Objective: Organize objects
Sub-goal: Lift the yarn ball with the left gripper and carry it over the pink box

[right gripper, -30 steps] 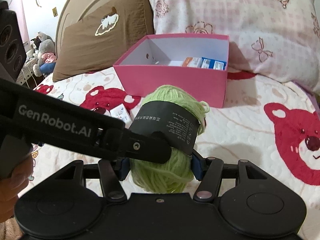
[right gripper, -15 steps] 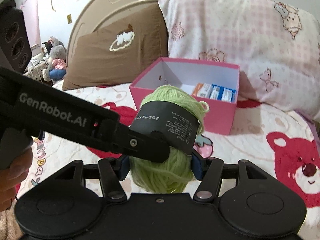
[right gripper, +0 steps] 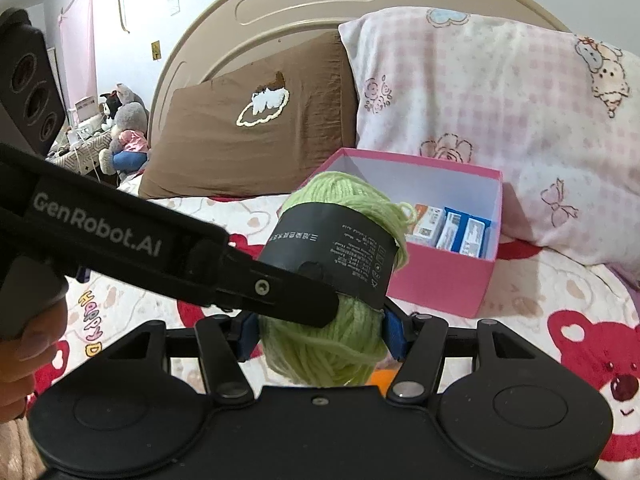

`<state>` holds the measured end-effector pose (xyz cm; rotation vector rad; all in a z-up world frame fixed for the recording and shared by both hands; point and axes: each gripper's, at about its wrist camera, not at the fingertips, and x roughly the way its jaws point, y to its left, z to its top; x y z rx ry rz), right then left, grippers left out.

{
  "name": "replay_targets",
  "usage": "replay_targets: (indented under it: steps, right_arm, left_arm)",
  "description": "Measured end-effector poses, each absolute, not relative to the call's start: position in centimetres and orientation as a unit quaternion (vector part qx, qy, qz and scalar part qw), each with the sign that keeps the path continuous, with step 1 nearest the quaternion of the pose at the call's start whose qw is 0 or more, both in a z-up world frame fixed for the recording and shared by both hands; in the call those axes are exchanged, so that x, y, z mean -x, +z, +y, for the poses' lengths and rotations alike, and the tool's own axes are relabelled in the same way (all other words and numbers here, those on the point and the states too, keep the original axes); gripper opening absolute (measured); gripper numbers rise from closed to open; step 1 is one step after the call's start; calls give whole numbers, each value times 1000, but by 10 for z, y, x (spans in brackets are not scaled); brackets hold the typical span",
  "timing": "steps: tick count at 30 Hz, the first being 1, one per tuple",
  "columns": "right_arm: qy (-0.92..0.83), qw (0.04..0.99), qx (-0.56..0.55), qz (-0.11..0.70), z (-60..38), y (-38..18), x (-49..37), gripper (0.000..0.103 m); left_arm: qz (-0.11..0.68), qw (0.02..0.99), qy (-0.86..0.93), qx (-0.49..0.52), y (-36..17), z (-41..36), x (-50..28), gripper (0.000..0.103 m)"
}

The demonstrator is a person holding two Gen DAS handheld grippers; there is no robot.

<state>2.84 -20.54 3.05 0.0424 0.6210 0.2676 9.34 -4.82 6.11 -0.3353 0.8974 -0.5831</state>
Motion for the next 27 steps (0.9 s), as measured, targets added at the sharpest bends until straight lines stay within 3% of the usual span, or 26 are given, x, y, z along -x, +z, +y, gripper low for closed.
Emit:
replay_targets:
  steps: [16, 27]
  right_arm:
    - [152, 943, -24, 296, -198, 29, -94, 65]
    - [171, 928, -138, 300, -232, 7, -176, 65]
  left_arm:
    - [433, 849, -255, 164, 58, -35, -169, 52]
    - [436, 852, -238, 162, 45, -40, -246, 52]
